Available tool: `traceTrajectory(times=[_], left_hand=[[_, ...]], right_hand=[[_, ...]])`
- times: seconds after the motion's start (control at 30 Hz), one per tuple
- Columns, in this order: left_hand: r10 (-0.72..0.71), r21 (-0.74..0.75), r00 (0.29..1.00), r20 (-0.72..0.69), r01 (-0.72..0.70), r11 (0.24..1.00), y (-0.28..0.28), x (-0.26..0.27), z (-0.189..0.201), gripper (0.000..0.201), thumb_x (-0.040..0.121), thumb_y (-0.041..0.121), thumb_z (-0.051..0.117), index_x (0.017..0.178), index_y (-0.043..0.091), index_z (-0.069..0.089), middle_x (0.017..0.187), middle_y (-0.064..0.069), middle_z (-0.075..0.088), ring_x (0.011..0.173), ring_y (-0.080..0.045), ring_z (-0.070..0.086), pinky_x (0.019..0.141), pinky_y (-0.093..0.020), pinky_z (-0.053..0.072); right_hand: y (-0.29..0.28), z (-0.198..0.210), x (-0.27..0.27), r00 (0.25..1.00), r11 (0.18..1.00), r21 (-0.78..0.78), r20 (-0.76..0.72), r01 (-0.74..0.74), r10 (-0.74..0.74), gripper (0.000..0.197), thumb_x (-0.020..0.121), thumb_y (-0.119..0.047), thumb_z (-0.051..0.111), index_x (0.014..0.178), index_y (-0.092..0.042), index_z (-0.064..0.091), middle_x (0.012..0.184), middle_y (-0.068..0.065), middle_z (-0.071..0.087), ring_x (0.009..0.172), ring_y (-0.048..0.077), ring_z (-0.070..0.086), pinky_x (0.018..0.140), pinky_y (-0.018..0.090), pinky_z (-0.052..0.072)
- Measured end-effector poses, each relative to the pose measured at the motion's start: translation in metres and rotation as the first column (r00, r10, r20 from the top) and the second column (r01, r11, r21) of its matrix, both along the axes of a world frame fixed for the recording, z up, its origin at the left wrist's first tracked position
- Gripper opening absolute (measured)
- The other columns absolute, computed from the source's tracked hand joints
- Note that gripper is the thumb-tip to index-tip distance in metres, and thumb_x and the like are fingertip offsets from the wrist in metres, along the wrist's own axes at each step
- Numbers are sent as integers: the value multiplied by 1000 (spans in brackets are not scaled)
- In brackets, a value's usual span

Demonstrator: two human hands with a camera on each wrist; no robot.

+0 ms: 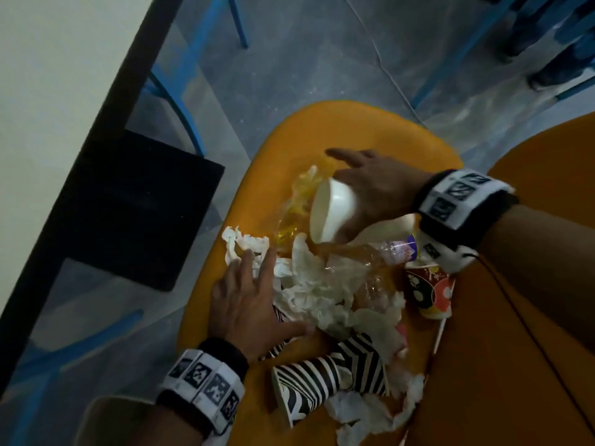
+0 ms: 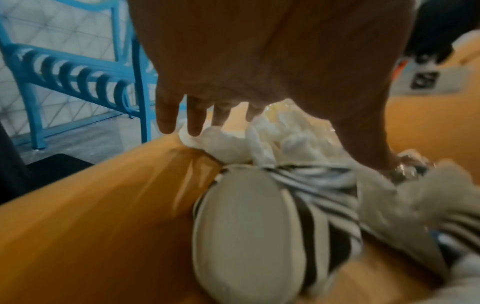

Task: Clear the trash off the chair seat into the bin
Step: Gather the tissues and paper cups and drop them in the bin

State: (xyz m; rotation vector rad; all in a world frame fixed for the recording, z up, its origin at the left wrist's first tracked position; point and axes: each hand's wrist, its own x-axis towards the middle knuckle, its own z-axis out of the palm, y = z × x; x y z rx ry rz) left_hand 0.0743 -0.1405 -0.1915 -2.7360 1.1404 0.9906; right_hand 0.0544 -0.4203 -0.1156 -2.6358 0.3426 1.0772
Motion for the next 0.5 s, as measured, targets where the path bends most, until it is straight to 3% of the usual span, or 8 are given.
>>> traceTrajectory(times=[0.07, 0.13, 0.2, 0.27, 0.33, 0.43, 0.5], left_hand=[[-49, 45, 997, 56, 47, 998, 1, -8, -8, 132, 55, 96, 49, 159, 26, 6, 165, -16, 23, 148, -41, 26, 115, -57, 31], [-93, 84, 992, 82, 86, 993, 4, -8, -14, 116, 67, 80, 64, 158, 24, 18, 163, -18, 27, 146, -43, 29, 113, -57, 33], [-111, 40, 988, 106, 107, 993, 4, -6, -15, 100, 69, 69, 73, 151, 26, 35, 156, -17, 39, 137, -40, 40, 106, -53, 41], [-101, -1, 991, 85, 101, 995, 3, -3, -16, 88, 71, 64, 74, 145, 30, 39, 147, -10, 45, 130, -35, 43, 101, -47, 43], [-50, -39, 996, 68, 53, 998, 3, -2, -17, 84, 68, 64, 76, 137, 29, 42, 134, -8, 49, 120, -33, 47, 95, -44, 46], [4, -125, 995, 96, 8, 992, 5, -3, -16, 93, 48, 76, 80, 121, 25, 52, 115, -11, 60, 101, -35, 59, 77, -46, 53], [27, -189, 992, 122, -4, 982, 5, -7, -22, 97, 44, 84, 72, 119, 28, 51, 123, -12, 61, 106, -37, 59, 81, -50, 52]], right_hand=[[16, -13, 16, 993, 995, -4, -63, -103, 103, 108, 52, -88, 69, 145, -38, 43, 171, -10, -7, 156, 34, 8, 120, 63, 22], [23, -23, 24, 980, 984, -16, -92, -180, 178, 106, 52, -89, 67, 144, -45, 41, 171, -11, -4, 155, 37, 10, 117, 66, 23], [26, -31, 28, 970, 970, -63, -80, -235, 230, 106, 51, -89, 68, 144, -48, 38, 169, -9, 12, 147, 38, 26, 111, 62, 34], [28, -39, 29, 968, 964, -96, -52, -248, 244, 112, 50, -88, 70, 146, -45, 32, 160, -6, 30, 135, 36, 39, 103, 58, 42], [30, -47, 32, 975, 969, -108, -20, -222, 221, 124, 46, -86, 74, 149, -42, 21, 151, -4, 40, 128, 36, 46, 97, 54, 47], [32, -51, 38, 983, 976, -119, -31, -181, 179, 143, 40, -86, 77, 154, -41, 3, 153, -2, 43, 129, 36, 48, 97, 53, 47], [33, -52, 41, 975, 959, -178, -59, -223, 215, 139, 41, -89, 74, 155, -38, 12, 148, 1, 43, 128, 34, 46, 98, 53, 45]])
